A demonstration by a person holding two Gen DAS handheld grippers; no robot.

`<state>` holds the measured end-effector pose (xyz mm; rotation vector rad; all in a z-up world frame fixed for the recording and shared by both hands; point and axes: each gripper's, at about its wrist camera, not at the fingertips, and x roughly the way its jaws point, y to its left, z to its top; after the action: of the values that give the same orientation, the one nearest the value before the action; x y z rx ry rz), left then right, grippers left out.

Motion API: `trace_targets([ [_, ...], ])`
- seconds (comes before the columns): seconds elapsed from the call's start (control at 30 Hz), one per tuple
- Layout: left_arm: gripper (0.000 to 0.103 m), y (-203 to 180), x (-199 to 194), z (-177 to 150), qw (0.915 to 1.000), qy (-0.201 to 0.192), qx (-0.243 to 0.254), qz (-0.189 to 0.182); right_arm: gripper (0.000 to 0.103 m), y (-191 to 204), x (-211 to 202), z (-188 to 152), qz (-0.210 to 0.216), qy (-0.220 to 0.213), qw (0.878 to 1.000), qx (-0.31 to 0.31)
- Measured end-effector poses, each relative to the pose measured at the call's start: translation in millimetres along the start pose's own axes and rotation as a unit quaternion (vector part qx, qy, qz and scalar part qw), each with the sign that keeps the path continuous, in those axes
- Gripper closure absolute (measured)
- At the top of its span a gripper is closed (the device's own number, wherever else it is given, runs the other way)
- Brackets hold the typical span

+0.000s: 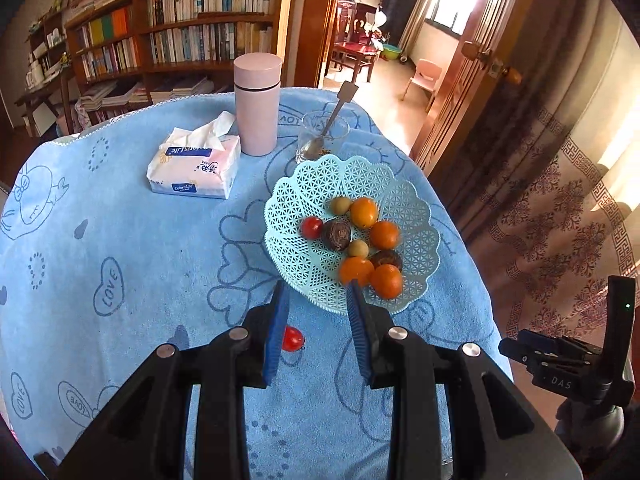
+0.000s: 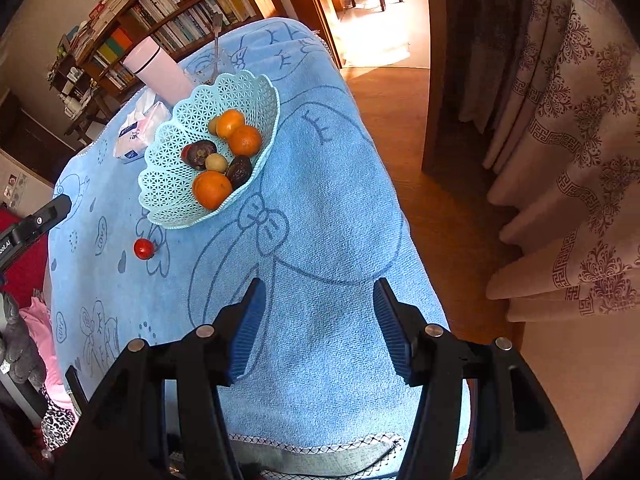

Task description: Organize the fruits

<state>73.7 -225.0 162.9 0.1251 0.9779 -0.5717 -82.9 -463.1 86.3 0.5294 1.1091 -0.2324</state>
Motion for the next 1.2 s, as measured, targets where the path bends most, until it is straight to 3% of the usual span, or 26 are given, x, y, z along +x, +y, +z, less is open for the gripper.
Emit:
trace_targets([
  [0.17,0.07,26.9,-1.6,-6.6,0.9991,-0.001,-0.036,0.02,0.046,-17.7,-3.2,-4.5,-0.008,0.001,1.0,0.014],
  [0.2,0.065,39.0,0.6,-13.2,0.9982,0.009,-0.052,0.028,0.046,-20.5,-2.2,-5.2,-0.009,0.003,1.0,0.018],
  [0.33,0.062,87.3,10.6,-41.3,0.9881,0.045,-0.135,0.058,0.045,-24.4,8.6,-7.2,-0.009,0.021,0.999,0.024],
  [0.43,0.061,97.6,18.1,-53.0,0.984,0.052,-0.158,0.065,0.045,-14.0,16.4,-7.0,-0.008,0.032,0.999,0.008],
  [0.47,0.061,96.7,22.4,-55.6,0.9839,0.054,-0.158,0.064,0.045,-8.2,17.9,-6.8,-0.007,0.033,0.999,-0.002],
  [0.53,0.05,90.3,32.2,-60.2,0.9848,0.058,-0.153,0.058,0.045,2.4,20.1,-7.3,-0.008,0.036,0.999,-0.022],
  [0.93,0.049,46.5,100.6,-58.5,0.9915,0.093,-0.091,0.015,0.045,-5.2,17.5,-15.1,-0.036,0.048,0.998,-0.025],
  [1.07,0.052,42.4,120.5,-55.7,0.9904,0.105,-0.089,0.012,0.045,-14.5,15.7,-16.4,-0.046,0.05,0.998,-0.017],
  [1.2,0.062,39.8,135.5,-57.7,0.9891,0.118,-0.087,0.012,0.045,-20.2,17.6,-17.1,-0.05,0.055,0.997,-0.011],
])
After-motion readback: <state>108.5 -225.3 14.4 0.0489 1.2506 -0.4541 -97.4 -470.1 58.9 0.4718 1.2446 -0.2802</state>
